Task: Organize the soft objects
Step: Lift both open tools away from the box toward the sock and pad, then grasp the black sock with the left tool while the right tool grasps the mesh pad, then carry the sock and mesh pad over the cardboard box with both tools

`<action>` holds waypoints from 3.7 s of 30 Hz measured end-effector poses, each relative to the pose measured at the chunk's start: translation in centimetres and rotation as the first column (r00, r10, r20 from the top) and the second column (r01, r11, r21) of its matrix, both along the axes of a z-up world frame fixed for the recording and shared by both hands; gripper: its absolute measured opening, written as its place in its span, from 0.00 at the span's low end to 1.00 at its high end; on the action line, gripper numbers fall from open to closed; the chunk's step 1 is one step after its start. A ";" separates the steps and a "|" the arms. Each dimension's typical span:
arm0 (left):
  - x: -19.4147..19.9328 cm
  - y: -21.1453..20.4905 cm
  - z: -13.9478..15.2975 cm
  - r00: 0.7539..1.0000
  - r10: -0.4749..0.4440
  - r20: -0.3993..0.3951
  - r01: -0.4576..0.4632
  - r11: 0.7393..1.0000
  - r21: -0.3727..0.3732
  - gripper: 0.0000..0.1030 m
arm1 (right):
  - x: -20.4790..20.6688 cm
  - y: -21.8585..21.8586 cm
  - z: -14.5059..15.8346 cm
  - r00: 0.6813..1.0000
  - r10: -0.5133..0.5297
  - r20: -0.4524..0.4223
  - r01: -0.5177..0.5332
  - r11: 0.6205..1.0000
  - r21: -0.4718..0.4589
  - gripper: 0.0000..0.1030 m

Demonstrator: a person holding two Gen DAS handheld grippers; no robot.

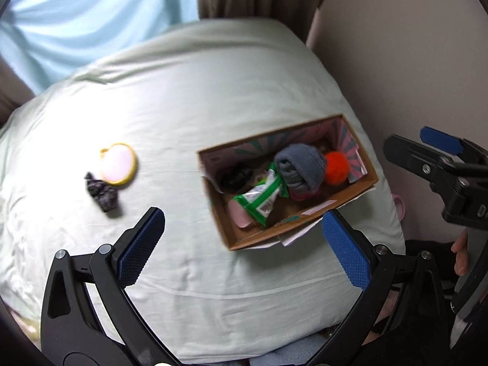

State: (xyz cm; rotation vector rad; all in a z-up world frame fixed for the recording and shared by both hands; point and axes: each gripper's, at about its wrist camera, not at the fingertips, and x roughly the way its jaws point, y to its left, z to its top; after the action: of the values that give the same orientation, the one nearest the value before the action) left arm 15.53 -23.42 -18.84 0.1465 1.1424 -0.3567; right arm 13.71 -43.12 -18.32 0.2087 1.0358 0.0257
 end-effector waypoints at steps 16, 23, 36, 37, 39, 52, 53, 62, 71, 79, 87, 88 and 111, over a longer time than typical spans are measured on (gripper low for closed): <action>-7.1 18.3 8.1 0.963 0.183 0.199 -0.173 0.983 -0.063 1.00 | -6.7 13.0 8.3 0.986 0.035 0.165 -0.035 0.999 -0.002 1.00; -6.8 24.7 7.4 0.954 0.230 0.190 -0.219 0.973 -0.078 1.00 | -5.4 18.6 8.4 0.981 0.073 0.181 -0.072 0.997 -0.010 1.00; 0.8 32.0 0.8 0.912 0.401 0.092 -0.391 0.914 -0.105 0.99 | 5.4 27.0 3.3 0.977 0.158 0.146 -0.171 0.982 0.075 1.00; 1.6 32.4 0.0 0.907 0.414 0.079 -0.405 0.908 -0.108 0.99 | 6.6 27.7 2.4 0.975 0.172 0.142 -0.184 0.981 0.069 1.00; 3.2 32.7 -1.6 0.899 0.434 0.055 -0.426 0.898 -0.111 0.99 | 8.3 28.6 1.1 0.972 0.193 0.134 -0.204 0.977 0.067 1.00; 14.3 30.8 -15.5 0.892 0.445 -0.082 -0.451 0.888 -0.094 0.92 | 21.8 33.3 -12.3 0.929 0.368 -0.031 -0.365 0.928 0.074 1.00; 14.9 30.7 -16.3 0.894 0.440 -0.086 -0.446 0.891 -0.087 0.92 | 22.6 33.6 -13.6 0.921 0.388 -0.045 -0.384 0.921 0.069 1.00; 18.3 29.5 -24.8 0.899 0.416 -0.139 -0.426 0.903 -0.050 0.82 | 26.5 36.7 -22.7 0.859 0.489 -0.152 -0.493 0.870 0.016 0.99; 19.0 28.4 -28.2 0.917 0.378 -0.129 -0.388 0.919 -0.062 0.59 | 27.6 38.3 -27.8 0.814 0.536 -0.226 -0.551 0.834 -0.006 0.95; 18.7 28.5 -28.3 0.927 0.354 -0.122 -0.363 0.930 -0.061 0.42 | 26.7 38.7 -28.0 0.814 0.538 -0.221 -0.559 0.828 -0.043 0.78; 18.4 28.9 -27.1 0.929 0.347 -0.127 -0.355 0.934 -0.045 0.34 | 25.7 38.7 -27.1 0.806 0.553 -0.210 -0.562 0.827 0.024 0.40; 18.4 29.0 -26.9 0.930 0.346 -0.124 -0.353 0.934 -0.045 0.33 | 25.5 39.0 -26.9 0.803 0.559 -0.207 -0.567 0.823 0.023 0.37; 9.9 24.7 -9.1 0.962 0.265 0.060 -0.264 0.964 -0.035 0.33 | 16.1 31.4 -7.8 0.923 0.385 0.002 -0.385 0.921 0.058 0.34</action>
State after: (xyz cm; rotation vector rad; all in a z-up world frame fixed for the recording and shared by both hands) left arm 25.48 1.28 -27.97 -0.0187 1.0771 -0.1283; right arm 29.84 -11.69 -26.11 0.0539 1.0732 0.4134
